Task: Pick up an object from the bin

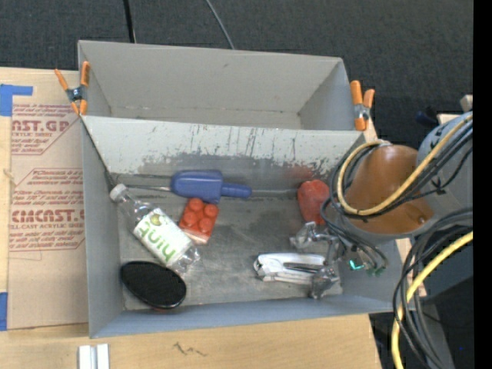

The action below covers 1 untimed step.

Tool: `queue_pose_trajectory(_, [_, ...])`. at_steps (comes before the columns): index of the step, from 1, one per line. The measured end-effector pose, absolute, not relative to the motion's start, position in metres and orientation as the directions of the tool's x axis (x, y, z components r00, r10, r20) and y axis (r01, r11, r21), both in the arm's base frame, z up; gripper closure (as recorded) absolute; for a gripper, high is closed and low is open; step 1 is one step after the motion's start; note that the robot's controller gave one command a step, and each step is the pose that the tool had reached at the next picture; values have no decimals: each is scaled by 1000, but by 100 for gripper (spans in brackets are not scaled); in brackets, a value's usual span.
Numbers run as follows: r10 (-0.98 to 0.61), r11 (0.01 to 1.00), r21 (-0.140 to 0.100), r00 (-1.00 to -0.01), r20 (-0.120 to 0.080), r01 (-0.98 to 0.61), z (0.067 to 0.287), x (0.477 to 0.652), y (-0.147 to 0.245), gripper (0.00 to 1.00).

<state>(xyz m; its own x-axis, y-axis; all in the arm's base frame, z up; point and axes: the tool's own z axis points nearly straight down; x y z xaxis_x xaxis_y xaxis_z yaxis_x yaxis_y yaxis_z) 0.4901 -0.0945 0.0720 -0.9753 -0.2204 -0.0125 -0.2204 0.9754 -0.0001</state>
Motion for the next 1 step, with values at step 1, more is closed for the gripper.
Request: queue_pose_trajectory(1, [-226, 974, -1, -974, -5, -226, 72, 487, -100, 100])
